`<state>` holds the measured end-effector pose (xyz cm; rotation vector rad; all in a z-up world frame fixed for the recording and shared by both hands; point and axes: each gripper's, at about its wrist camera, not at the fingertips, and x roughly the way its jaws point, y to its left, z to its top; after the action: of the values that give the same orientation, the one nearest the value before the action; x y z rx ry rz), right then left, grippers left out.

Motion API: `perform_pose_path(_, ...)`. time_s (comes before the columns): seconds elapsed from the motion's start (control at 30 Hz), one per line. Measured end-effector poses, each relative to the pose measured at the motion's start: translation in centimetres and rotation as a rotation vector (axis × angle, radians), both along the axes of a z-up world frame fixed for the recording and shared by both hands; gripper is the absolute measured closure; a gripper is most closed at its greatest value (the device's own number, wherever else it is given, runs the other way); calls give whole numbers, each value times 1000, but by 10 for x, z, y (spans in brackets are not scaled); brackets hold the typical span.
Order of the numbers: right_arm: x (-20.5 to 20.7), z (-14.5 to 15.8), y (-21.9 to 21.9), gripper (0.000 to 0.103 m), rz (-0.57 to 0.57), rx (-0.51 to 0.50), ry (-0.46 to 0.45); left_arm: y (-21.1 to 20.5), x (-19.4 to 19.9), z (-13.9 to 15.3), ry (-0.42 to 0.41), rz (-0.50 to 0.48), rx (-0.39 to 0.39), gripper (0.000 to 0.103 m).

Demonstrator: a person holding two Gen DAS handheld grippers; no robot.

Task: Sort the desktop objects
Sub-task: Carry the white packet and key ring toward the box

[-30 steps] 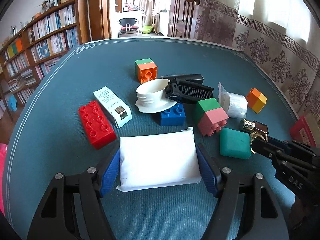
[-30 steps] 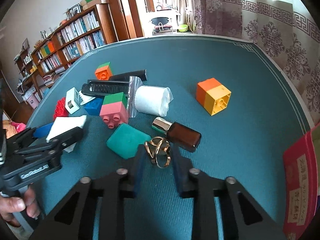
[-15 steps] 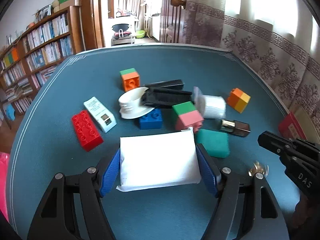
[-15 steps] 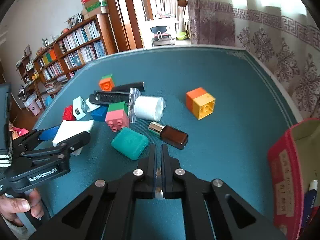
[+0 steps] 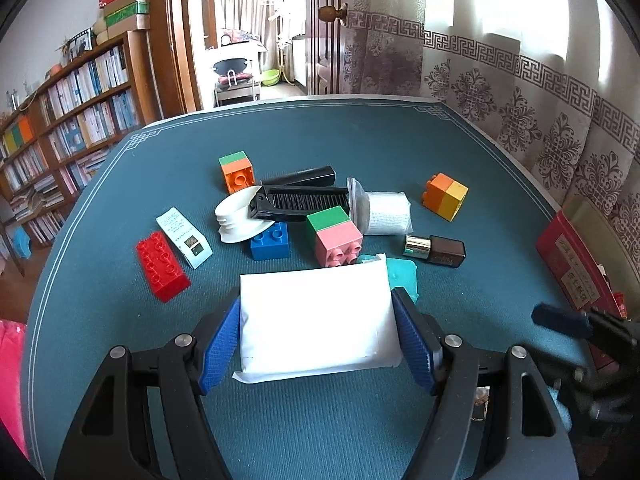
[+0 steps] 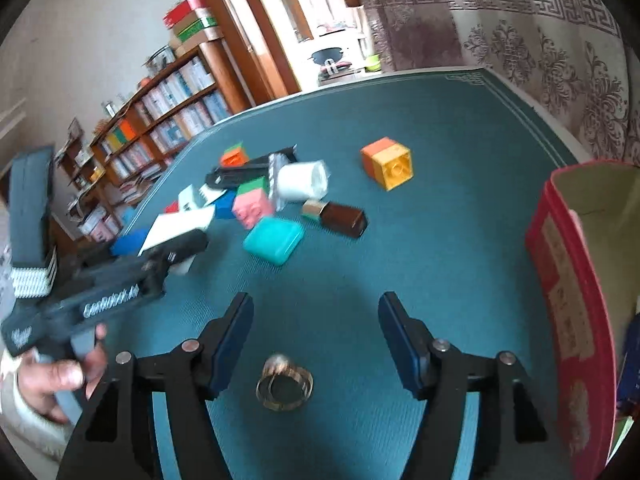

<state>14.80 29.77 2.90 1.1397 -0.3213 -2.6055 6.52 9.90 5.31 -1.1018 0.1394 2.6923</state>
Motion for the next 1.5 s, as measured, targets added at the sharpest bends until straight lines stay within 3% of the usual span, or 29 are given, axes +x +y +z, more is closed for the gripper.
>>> perform_pose_path(0.1, 11, -4, -11, 45, 65, 22, -9, 2, 3, 1, 3, -5, 0, 28)
perform_pose_path(0.33, 20, -23, -51, 67, 167, 213, -23, 4, 8, 0, 1, -6, -3, 28)
perform_pose_path(0.47, 20, -29, -52, 67, 157, 238, -31, 4, 11, 3, 5, -5, -8, 28)
perform_pose_path(0.63, 25, -23, -40, 68, 134, 200, -11, 14, 13, 9, 18, -23, -19, 28)
perform_pose_path(0.83, 38, 6, -5, 68, 29, 171, 68, 45, 18, 19, 45, -94, -42, 28)
perform_pose_path(1.1, 64, 39, 77, 68, -226, 149, 165, 112, 27, 33, 77, -236, -61, 28)
perform_pose_path(1.5, 108, 44, 180, 67, -518, 168, 150, 222, 53, 45, 99, -471, -68, 28)
